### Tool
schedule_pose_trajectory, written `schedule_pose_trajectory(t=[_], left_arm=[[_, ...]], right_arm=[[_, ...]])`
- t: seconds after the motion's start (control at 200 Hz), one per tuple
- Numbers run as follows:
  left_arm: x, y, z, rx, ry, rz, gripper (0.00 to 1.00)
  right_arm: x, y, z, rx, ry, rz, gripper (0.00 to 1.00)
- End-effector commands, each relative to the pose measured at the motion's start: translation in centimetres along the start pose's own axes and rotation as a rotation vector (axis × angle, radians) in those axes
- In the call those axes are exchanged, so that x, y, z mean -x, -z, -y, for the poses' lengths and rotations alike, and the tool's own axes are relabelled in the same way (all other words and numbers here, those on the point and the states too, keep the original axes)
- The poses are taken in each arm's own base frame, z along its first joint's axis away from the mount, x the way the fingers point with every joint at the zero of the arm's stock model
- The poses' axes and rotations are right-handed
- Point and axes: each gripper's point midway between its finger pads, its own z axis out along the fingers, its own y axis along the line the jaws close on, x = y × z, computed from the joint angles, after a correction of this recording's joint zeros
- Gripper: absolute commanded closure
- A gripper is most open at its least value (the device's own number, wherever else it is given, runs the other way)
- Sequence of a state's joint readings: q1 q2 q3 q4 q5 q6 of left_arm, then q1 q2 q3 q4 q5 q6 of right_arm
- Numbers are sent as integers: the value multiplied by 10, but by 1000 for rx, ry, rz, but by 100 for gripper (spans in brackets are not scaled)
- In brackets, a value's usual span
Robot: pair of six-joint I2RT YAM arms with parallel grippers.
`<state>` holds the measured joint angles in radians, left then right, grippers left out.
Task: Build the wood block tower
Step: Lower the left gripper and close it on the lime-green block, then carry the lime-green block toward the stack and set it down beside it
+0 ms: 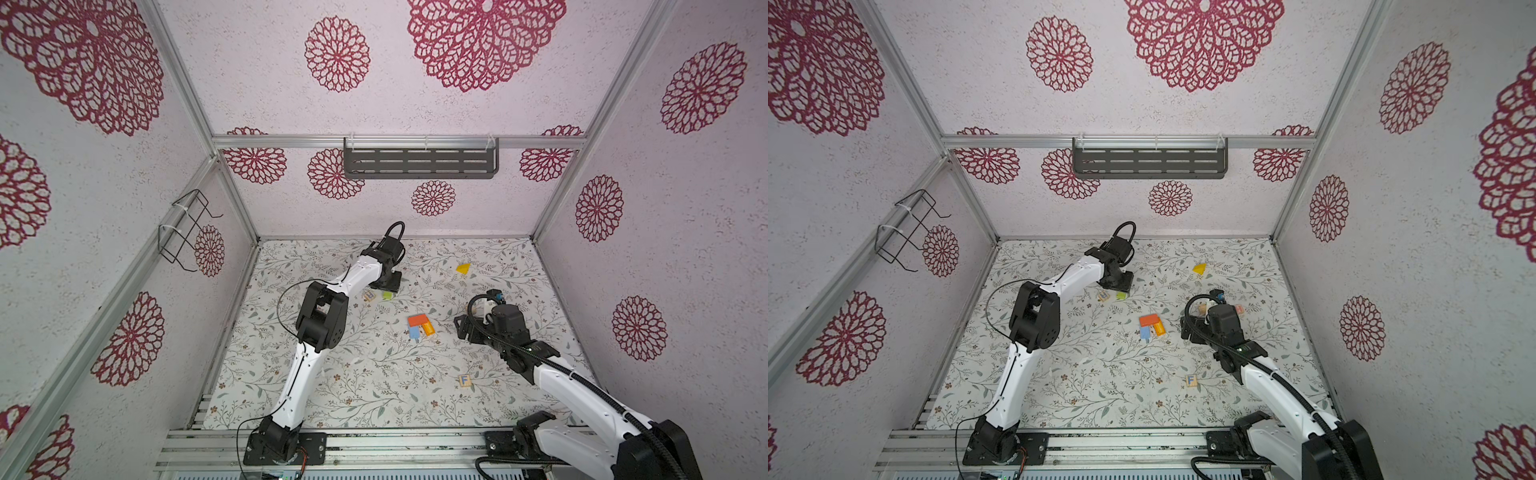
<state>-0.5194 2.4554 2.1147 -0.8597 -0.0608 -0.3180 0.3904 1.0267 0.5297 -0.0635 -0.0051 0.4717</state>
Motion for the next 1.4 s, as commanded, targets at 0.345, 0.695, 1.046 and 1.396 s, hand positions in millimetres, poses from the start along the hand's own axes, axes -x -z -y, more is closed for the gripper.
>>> schedule_pose_trajectory(t=[0.345,0.695,1.046,1.396], left_arm=[[-5,-9,0,16,-42,-24,66],[-13,57,12,-32,-117,43,67],[-73,111,87,-62,-462,24,67],[-159,116,137,-138,-629,14,67]], right_arm=[[12,0,-7,26,-3,30,8],[18,11,-24,105,28,23,8],[13,27,-12,63,6,16,7],[25,42,16,-21,-133,47,7]])
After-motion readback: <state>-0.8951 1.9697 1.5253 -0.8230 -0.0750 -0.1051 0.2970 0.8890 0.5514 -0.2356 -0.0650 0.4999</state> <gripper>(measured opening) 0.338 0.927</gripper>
